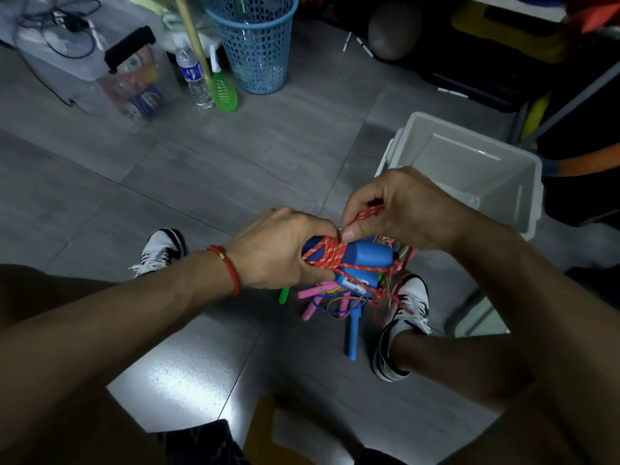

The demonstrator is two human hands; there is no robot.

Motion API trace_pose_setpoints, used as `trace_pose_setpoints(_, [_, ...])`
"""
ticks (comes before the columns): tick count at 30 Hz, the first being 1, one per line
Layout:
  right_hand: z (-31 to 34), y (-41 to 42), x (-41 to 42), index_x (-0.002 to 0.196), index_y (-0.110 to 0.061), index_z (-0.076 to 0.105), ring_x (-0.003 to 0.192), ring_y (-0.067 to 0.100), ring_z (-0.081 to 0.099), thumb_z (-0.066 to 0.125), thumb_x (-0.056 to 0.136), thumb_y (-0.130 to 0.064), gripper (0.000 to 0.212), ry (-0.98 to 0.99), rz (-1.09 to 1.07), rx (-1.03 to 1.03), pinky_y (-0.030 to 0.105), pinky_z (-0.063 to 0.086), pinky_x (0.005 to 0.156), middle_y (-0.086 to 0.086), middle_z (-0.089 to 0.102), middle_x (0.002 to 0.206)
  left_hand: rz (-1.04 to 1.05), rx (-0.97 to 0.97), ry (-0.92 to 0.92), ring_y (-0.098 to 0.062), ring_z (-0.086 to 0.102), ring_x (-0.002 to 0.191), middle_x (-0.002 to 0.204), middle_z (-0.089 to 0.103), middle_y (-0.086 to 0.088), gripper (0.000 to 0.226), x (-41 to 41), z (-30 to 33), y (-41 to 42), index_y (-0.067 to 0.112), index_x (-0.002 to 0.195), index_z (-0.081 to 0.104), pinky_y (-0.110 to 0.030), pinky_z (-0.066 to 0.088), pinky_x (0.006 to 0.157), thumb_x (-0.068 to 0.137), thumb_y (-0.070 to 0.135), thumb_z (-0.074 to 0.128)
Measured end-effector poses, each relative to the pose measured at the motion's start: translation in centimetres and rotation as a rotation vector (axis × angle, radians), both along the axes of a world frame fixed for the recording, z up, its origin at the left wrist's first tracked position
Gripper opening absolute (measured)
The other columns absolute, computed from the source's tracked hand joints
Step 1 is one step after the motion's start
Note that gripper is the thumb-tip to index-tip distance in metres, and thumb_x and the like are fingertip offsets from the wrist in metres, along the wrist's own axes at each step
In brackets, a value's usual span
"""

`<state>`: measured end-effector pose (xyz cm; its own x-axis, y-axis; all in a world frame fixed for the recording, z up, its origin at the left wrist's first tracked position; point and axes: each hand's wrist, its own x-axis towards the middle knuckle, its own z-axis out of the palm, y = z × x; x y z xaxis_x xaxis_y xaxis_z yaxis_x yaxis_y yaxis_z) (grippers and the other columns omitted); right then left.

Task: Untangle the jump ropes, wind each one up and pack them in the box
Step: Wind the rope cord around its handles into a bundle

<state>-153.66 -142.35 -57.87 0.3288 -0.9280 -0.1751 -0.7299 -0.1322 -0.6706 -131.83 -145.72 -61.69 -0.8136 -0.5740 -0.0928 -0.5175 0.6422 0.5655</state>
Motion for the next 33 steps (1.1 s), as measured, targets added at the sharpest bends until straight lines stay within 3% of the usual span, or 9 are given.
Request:
trace_pose_setpoints(7, [-0.9, -0.5, -2.0, 0.086, -0.021, 0.079, 0.087, 0.031, 0.068, 0.077, 0.075, -0.039, 0.021, -0.235, -0.01, 0.184, 0.049, 0.054, 0.086, 0.003, 0.074, 0.087, -0.019, 0.034, 0.112, -0.001, 0.065, 0.076, 0.092, 0.07, 0.016, 0.057, 0.4, 1.3, 0.8, 0.034, 0.113, 0.064, -0.017, 0.054, 0.07, 0.064, 0.05, 0.089])
trace_pose_setpoints(11, [-2.2, -0.2, -2.5, 0.087, -0.024, 0.078, 0.084, 0.014, 0.064, 0.072, 0.082, -0.044, 0.021, -0.322, 0.017, 0.307, 0.043, 0.05, 0.085, -0.002, 0.07, 0.086, -0.007, 0.334, 0.194, -0.001, 0.07, 0.083, 0.104, 0.073, 0.013, 0.072, 0.5, 2.1, 1.2, 0.036, 0.121, 0.052, -0.021, 0.059, 0.075, 0.062, 0.032, 0.095])
trace_pose_setpoints(14, [-2.9, 1.0, -2.6, 0.089, -0.019, 0.076, 0.081, 0.013, 0.063, 0.066, 0.092, -0.036, 0.02, -0.515, 0.068, 0.391, 0.033, 0.052, 0.077, 0.001, 0.071, 0.085, -0.013, 0.604, 0.346, -0.009, 0.072, 0.095, 0.113, 0.074, 0.003, 0.072, 0.5, 2.5, 1.5, 0.017, 0.13, 0.063, -0.023, 0.057, 0.083, 0.065, 0.007, 0.091])
trace_pose_setpoints(17, [-5.1, 1.9, -1.8, 0.1, -0.006, 0.073, 0.078, 0.029, 0.069, 0.083, 0.078, -0.026, 0.031, -0.766, -0.158, 0.413, 0.034, 0.058, 0.073, 0.018, 0.072, 0.09, 0.22, 0.832, 0.589, -0.014, 0.07, 0.094, 0.108, 0.075, -0.005, 0.058, 0.6, 2.0, 1.4, 0.006, 0.122, 0.067, -0.025, 0.056, 0.082, 0.068, -0.001, 0.084])
trace_pose_setpoints(19, [-6.3, 2.3, -0.2, 0.097, 0.004, 0.06, 0.05, 0.026, 0.048, 0.075, 0.087, -0.024, 0.033, -0.831, -0.26, 0.422, 0.029, 0.044, 0.048, 0.017, 0.059, 0.067, 0.457, 0.95, 0.708, -0.015, 0.07, 0.082, 0.096, 0.076, -0.007, 0.045, 0.4, 1.6, 1.3, 0.003, 0.116, 0.069, -0.025, 0.057, 0.071, 0.072, 0.006, 0.079])
trace_pose_setpoints(21, [-6.5, 2.5, 1.3, 0.088, -0.013, 0.062, 0.05, 0.01, 0.036, 0.061, 0.1, -0.028, 0.02, -0.75, -0.176, 0.374, 0.023, 0.031, 0.045, 0.001, 0.05, 0.063, 0.644, 0.973, 0.707, -0.01, 0.068, 0.064, 0.08, 0.074, -0.003, 0.031, 0.1, 1.1, 1.0, 0.002, 0.108, 0.071, -0.022, 0.054, 0.057, 0.079, 0.01, 0.074])
trace_pose_setpoints(23, [-6.1, 2.6, 2.1, 0.098, -0.027, 0.071, 0.068, 0.008, 0.058, 0.054, 0.104, -0.02, 0.019, -0.626, -0.13, 0.309, 0.026, 0.049, 0.062, -0.002, 0.068, 0.078, 0.741, 0.952, 0.657, -0.01, 0.066, 0.057, 0.077, 0.074, -0.005, 0.025, 0.1, 0.6, 0.5, -0.001, 0.107, 0.072, -0.022, 0.053, 0.051, 0.084, 0.009, 0.073])
trace_pose_setpoints(26, [-6.1, 2.6, 2.8, 0.09, -0.022, 0.067, 0.058, 0.001, 0.052, 0.049, 0.105, -0.026, 0.024, -0.358, -0.207, 0.164, 0.028, 0.043, 0.062, -0.011, 0.062, 0.065, 0.788, 0.87, 0.607, -0.014, 0.066, 0.058, 0.081, 0.073, -0.011, 0.026, 0.4, -0.2, -0.4, 0.001, 0.105, 0.074, -0.025, 0.054, 0.051, 0.082, 0.015, 0.078])
trace_pose_setpoints(33, [-4.5, 3.2, 4.5, 0.084, -0.022, 0.075, 0.058, 0.001, 0.048, 0.046, 0.104, -0.025, 0.035, -0.239, -0.455, 0.301, 0.023, 0.042, 0.062, -0.017, 0.051, 0.057, 0.907, 0.627, 0.583, -0.008, 0.063, 0.06, 0.074, 0.071, -0.001, 0.02, 0.2, -2.0, -1.1, 0.007, 0.096, 0.075, -0.024, 0.053, 0.058, 0.078, 0.013, 0.083])
